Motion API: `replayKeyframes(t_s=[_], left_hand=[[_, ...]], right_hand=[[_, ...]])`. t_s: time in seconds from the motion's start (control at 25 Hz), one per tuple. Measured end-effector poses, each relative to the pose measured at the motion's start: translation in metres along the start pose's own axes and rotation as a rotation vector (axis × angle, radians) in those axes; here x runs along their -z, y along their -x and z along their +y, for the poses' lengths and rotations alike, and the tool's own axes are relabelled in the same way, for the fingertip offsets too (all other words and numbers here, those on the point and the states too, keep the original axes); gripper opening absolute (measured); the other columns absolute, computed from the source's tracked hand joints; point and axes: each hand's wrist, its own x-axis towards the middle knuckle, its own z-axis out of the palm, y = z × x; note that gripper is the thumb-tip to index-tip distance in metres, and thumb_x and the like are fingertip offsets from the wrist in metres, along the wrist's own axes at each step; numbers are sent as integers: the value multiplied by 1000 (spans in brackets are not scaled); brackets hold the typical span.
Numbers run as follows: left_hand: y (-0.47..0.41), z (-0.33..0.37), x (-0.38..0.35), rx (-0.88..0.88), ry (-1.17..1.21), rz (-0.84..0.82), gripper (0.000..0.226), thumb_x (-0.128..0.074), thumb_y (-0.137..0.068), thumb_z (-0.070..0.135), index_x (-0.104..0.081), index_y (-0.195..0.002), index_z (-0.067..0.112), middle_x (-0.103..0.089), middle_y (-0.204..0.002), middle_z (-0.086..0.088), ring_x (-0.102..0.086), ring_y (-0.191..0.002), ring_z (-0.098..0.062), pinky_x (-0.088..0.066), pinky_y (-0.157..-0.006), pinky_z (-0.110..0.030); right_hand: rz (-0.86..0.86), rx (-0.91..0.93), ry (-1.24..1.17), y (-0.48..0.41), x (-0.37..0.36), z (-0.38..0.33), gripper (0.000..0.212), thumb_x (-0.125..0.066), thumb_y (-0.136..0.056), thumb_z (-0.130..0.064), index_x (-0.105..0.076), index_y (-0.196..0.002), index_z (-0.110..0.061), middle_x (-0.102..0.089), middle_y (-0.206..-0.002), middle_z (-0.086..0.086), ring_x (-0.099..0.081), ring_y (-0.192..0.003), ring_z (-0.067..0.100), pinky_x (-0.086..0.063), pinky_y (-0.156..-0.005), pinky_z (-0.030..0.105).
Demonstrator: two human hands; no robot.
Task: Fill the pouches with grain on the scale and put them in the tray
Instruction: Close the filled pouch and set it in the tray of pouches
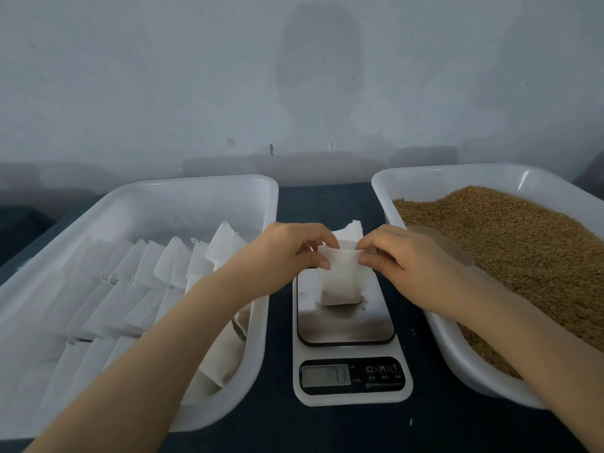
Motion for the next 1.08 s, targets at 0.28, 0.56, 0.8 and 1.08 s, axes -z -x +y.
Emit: replayKeyframes(t_s=[0.28,0.56,0.8,1.08], left_hand=[[1,5,-1,46,18,3,21,-66,-88,13,-61,-91,34,-60,-82,13,-58,-78,-5,-42,-71,-5],[0,6,-2,46,11,3,19,-65,-89,14,-62,-92,32,-65,-91,5,-59,-85,-10,-47,-79,-16],[1,3,-3,18,24,27,22,-67,-88,13,-63,-87,34,-65,-85,6,-59,-78,-4,-43,-70,-7],[0,3,-5,-26,47,55,25,-65,-89,13,-62,-84,37,-64,-81,16,-60,-79,-2,-48,-73,-11]], right_hand=[[10,14,-18,4,3,-4,19,-51,-95,-20,-66,-106,-19,-56,-97,-14,-50,-82,-5,-35,-73,7],[6,23,-68,5,3,-2,21,-50,-95,-16,-66,-107,-17,-56,-98,-13,-55,-89,7,-47,-81,28],[12,28,-60,5,3,-1,21,-50,-95,-15,-67,-108,-18,-54,-98,-15,-54,-87,1,-42,-78,17],[209,-101,57,10,30,2,28,-49,-92,-25,-60,-116,-35,-54,-110,-17,-54,-87,-3,-40,-77,13]])
